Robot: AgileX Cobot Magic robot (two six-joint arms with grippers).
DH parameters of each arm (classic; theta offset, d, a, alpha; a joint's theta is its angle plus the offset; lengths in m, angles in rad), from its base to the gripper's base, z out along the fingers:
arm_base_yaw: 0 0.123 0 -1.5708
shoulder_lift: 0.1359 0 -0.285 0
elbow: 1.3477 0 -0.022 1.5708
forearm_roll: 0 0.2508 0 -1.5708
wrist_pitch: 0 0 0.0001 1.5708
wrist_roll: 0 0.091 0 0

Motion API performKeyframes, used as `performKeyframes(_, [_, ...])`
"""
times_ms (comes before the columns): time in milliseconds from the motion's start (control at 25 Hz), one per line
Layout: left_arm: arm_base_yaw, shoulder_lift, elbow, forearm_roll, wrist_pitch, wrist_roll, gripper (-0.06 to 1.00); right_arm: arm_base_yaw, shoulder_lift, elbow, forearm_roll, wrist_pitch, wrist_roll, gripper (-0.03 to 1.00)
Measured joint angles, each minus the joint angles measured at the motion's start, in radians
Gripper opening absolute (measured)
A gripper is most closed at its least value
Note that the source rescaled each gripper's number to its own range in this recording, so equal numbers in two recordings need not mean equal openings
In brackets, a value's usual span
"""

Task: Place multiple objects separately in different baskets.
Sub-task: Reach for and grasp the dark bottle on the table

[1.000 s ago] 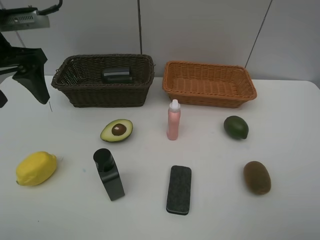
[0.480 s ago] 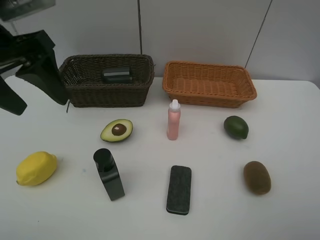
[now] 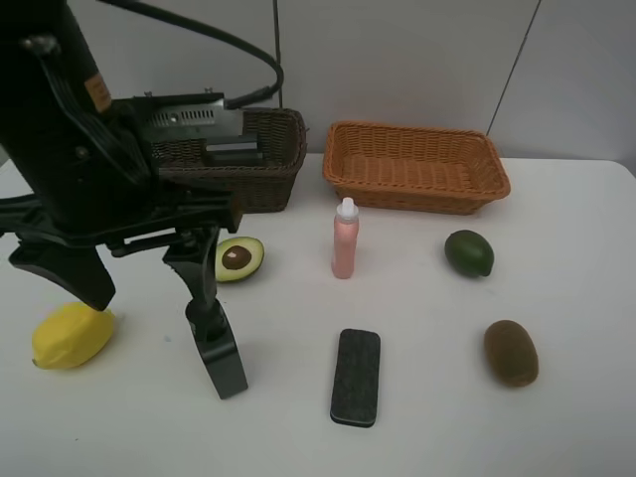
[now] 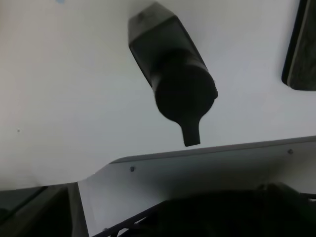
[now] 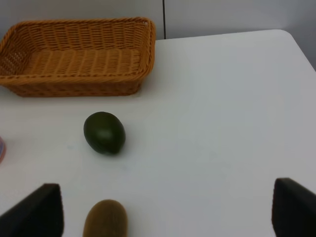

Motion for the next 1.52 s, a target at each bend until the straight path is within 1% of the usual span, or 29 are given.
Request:
performKeyframes(80, [-0.016, 0.034, 0.0, -0.001, -0.013, -0.013, 1.0, 0.0, 0.0, 0.0, 0.0, 0.0, 0.0, 1.0])
performKeyframes(240, [-0.019, 0.07, 0.0, 0.004, -0.039, -0.033, 1.0, 0.0, 0.0, 0.0, 0.0, 0.0, 0.0, 1.0])
performKeyframes(440, [-0.019, 0.073, 0.0, 0.009, -0.15, -0.04, 1.0, 0.0, 0.0, 0.0, 0.0, 0.0, 0.0, 1.0])
performKeyframes(560, [-0.019, 0.073, 0.0, 0.01, -0.184, -0.044, 1.0, 0.0, 0.0, 0.0, 0.0, 0.0, 0.0, 1.0])
performKeyframes(840, [-0.019, 0.087, 0.0, 0.01, -0.203, -0.048, 1.0, 0.0, 0.0, 0.0, 0.001, 0.0, 0.0, 1.0])
performKeyframes(1200, [-0.019, 0.204, 0.0, 0.006, -0.236, -0.048, 1.0, 0.0, 0.0, 0.0, 0.001, 0.0, 0.0, 1.0])
performKeyframes(1520, [-0.019, 0.267, 0.0, 0.006, -0.23, -0.033, 1.0, 0.0, 0.0, 0.0, 0.0, 0.0, 0.0, 1.0])
